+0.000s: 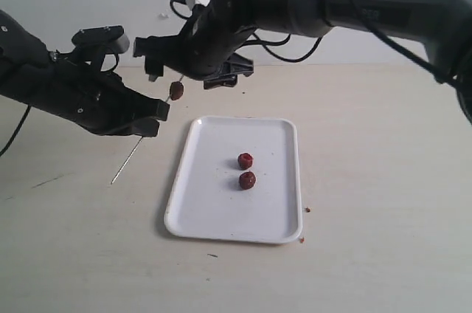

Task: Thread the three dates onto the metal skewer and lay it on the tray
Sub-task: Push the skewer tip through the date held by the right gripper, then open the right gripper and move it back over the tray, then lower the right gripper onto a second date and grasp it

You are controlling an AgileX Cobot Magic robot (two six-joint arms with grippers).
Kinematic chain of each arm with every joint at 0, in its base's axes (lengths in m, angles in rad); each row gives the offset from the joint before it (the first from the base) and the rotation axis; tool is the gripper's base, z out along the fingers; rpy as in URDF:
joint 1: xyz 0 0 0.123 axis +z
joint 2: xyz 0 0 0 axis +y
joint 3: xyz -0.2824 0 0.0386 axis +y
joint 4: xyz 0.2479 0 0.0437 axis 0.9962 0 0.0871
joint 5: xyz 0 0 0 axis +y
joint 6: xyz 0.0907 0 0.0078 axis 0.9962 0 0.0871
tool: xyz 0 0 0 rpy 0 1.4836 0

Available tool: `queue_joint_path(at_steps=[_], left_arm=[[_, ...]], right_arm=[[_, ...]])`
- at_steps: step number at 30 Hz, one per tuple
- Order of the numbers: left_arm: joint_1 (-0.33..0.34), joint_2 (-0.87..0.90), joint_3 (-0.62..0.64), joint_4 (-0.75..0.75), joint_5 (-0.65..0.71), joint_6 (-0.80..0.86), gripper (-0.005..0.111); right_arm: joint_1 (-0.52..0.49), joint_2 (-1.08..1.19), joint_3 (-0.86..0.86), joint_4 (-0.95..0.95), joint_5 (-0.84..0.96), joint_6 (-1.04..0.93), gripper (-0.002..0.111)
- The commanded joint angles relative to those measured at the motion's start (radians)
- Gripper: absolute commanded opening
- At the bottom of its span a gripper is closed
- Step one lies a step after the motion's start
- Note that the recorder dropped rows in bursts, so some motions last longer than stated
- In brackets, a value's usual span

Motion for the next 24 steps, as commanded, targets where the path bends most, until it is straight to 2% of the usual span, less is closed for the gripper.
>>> queue_joint_path(at_steps=[1,5,9,12,15,18,22,24], left_arm=[[0.002,-0.003,-0.008,0.082,0.058,0.006,0.000],[0.004,-0.003,-0.008,0.209,0.097,-0.005,0.000],[0.035,-0.003,-0.008,0.334,0.127,-0.080,0.000],[0.067,-0.003,-0.008,0.361,0.136,-0.100,0.000],[0.086,-0.003,-0.008,0.364,0.154,-0.100,0.000],[0.088,-0.003,-0.008,0.375,0.178,-0.070,0.000],[0.088,-0.003,-0.008,0.375,0.181,-0.014,0.000],[0.088,-0.003,-0.008,0.375,0.176,0.008,0.000]], right_arm=[[-0.090,-0.070,0.000,-0.057,0.103,-0.003,0.082],[-0.150,-0.115,0.000,-0.146,0.209,-0.068,0.082],[-0.177,-0.146,0.000,-0.169,0.336,-0.325,0.082],[-0.169,-0.144,0.000,-0.148,0.468,-0.524,0.079],[-0.152,-0.112,0.000,-0.148,0.603,-0.614,0.077],[-0.133,-0.083,0.002,-0.146,0.614,-0.745,0.076],[-0.086,-0.040,0.002,-0.120,0.614,-1.013,0.076],[-0.063,-0.021,0.002,-0.111,0.589,-1.069,0.076]])
